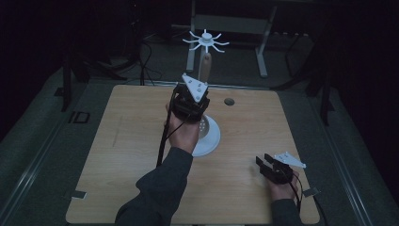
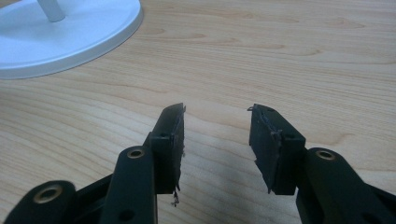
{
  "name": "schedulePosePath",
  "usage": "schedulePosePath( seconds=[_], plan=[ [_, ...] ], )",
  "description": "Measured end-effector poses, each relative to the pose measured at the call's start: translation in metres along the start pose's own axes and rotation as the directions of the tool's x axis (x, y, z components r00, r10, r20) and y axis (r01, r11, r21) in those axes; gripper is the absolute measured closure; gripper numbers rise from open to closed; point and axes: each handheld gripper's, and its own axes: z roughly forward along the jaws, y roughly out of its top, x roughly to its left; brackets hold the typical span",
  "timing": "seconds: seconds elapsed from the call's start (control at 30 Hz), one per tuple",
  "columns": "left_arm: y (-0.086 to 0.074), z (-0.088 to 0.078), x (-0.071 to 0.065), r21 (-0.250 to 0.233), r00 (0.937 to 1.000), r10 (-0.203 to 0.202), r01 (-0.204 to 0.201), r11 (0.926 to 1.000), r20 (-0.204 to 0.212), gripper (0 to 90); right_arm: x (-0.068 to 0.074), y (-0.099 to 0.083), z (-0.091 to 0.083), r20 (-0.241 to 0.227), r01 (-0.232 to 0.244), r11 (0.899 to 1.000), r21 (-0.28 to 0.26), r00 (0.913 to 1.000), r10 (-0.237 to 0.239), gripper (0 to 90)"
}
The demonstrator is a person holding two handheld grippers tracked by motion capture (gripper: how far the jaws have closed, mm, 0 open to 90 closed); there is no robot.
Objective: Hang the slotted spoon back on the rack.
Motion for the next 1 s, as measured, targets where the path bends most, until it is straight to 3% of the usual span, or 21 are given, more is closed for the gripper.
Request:
schedulePosePath(
  seconds=[1.0],
  plan=[
    [0.008, 0.013, 0.000, 0.029, 0.9993, -0.001, 0.002, 0.9996, -0.038, 74.2, 0.000, 0.000, 0.000, -0.005, -0.002, 1.000, 0.000, 1.0000, 0.002, 54.8]
  ],
)
